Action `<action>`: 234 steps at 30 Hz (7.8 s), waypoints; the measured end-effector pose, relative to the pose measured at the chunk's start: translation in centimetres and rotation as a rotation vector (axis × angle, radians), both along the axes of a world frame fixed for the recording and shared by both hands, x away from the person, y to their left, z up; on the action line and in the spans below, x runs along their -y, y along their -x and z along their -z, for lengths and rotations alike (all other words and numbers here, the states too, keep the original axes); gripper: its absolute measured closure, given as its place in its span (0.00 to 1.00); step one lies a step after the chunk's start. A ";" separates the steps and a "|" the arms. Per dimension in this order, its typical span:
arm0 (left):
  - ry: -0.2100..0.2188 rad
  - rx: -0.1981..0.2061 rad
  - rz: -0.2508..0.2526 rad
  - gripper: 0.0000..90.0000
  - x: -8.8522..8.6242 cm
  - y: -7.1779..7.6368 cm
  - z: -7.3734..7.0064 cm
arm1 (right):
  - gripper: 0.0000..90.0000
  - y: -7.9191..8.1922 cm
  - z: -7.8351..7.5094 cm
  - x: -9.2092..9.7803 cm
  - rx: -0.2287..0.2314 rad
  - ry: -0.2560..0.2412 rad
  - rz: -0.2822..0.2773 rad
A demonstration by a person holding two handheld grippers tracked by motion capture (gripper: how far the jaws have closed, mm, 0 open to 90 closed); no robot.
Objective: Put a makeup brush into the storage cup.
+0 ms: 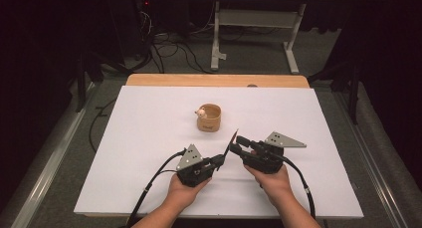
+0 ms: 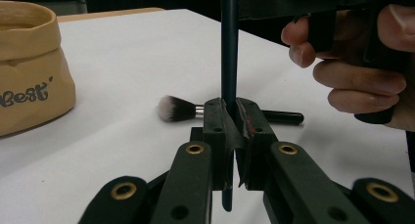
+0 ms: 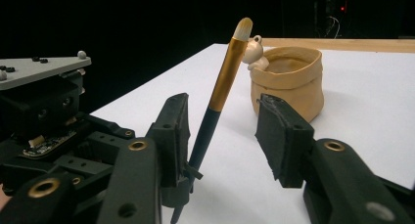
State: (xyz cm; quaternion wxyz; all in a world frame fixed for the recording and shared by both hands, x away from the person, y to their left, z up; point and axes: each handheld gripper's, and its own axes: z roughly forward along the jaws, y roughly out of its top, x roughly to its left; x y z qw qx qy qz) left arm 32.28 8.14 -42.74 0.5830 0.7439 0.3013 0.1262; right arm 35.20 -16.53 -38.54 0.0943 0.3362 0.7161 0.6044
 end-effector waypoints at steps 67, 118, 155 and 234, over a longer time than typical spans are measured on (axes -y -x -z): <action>-0.014 0.005 -0.001 0.65 0.6 0.3 -0.6 | 0.95 0.0 0.3 -0.3 -0.042 -0.048 -0.064; 0.003 0.055 0.007 0.92 0.1 0.6 -1.2 | 0.88 1.5 0.4 -2.4 0.053 0.088 -0.123; 0.044 0.077 -0.109 0.92 -4.0 -0.3 -2.5 | 0.59 1.0 -0.6 0.5 0.119 0.159 -0.014; 0.125 0.124 -0.267 0.92 -7.8 -3.8 -6.8 | 0.01 1.4 1.2 3.9 0.156 0.272 0.119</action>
